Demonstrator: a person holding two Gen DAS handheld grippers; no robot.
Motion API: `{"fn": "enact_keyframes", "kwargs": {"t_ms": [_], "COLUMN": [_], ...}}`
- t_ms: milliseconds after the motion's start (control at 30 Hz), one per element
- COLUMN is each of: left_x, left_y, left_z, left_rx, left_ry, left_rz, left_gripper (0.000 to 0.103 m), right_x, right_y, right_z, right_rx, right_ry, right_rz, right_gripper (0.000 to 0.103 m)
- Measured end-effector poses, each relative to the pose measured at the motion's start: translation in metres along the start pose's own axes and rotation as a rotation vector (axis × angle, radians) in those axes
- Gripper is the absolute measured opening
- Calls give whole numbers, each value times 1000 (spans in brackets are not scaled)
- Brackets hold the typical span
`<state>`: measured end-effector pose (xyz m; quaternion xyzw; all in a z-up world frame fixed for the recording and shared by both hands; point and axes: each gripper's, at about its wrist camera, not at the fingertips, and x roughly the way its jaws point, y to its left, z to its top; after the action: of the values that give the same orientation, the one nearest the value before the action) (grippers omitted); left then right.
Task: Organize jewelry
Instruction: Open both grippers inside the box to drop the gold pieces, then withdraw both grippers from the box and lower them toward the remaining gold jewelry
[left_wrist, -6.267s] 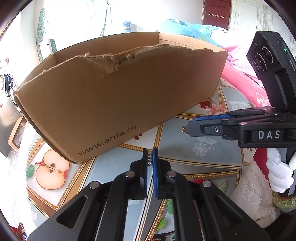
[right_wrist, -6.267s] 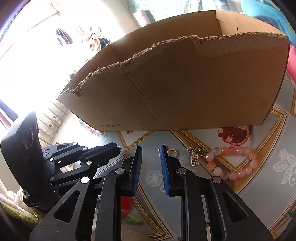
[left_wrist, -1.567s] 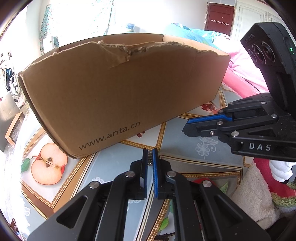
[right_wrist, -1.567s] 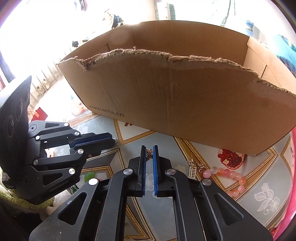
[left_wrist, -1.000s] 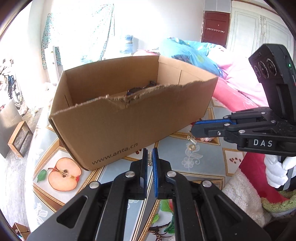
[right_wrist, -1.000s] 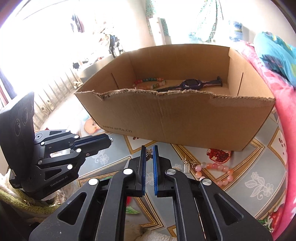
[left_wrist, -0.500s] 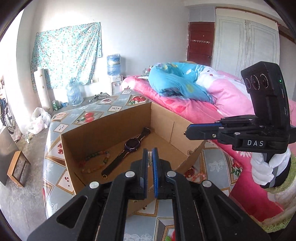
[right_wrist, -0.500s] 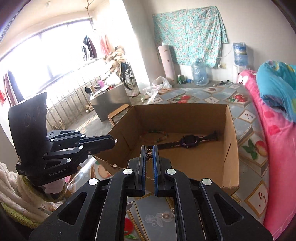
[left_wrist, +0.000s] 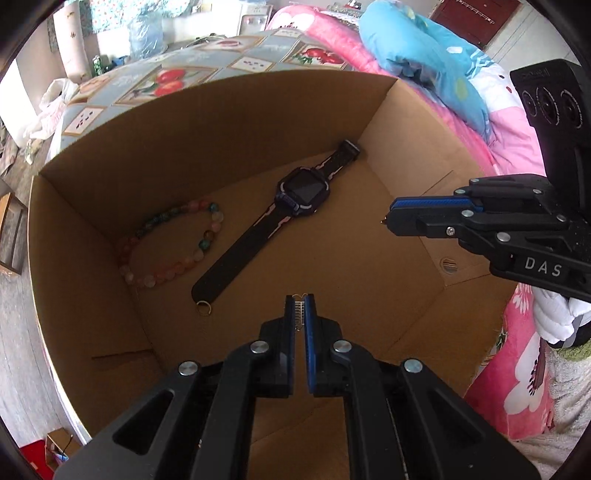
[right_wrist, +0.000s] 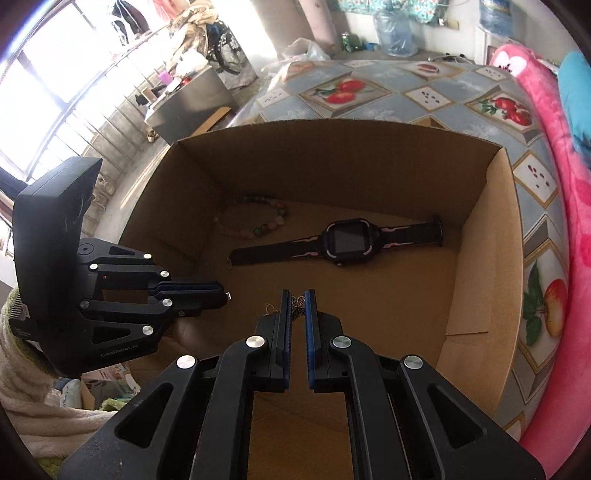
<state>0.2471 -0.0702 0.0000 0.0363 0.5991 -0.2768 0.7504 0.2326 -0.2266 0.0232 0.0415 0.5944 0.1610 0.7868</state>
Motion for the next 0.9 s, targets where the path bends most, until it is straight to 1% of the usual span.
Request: {"fn": "enact_keyframes", "kwargs": {"t_ms": [67, 133, 300, 500, 633, 700, 767, 833, 900], "left_x": [3, 4, 4, 4, 3, -2, -11, -25, -47], "left_y": [5, 7, 14, 17, 18, 17, 15, 14, 11], "left_z": [1, 1, 4, 5, 5, 4, 1, -5, -18], "left_rx": [-24, -41, -74, -89, -92, -88, -81, -85, -84], "left_ry": [20, 34, 36, 33, 28, -4, -63, -144, -275], "left_rz": [5, 14, 11, 13, 14, 16, 20, 27, 51], "left_gripper": [5, 5, 5, 5, 5, 5, 5, 5, 5], "right_x": [5, 8, 9, -9, -24, -33, -48, -68, -89], "right_y": [0, -2, -6, -9, -13, -14, -12, -6, 0], "right_z": [1, 2, -2, -2, -3, -5, -11, -22, -37], "right_rx": [-3, 8, 10, 19, 35, 41, 38, 18, 3], "right_ry": [17, 22, 14, -45, -91, -126, -188, -270, -358], "right_rz": [-8, -12, -23, -29, -21, -5, 13, 42, 67], "right_gripper": [9, 9, 11, 11, 14, 14, 14, 14, 14]}}
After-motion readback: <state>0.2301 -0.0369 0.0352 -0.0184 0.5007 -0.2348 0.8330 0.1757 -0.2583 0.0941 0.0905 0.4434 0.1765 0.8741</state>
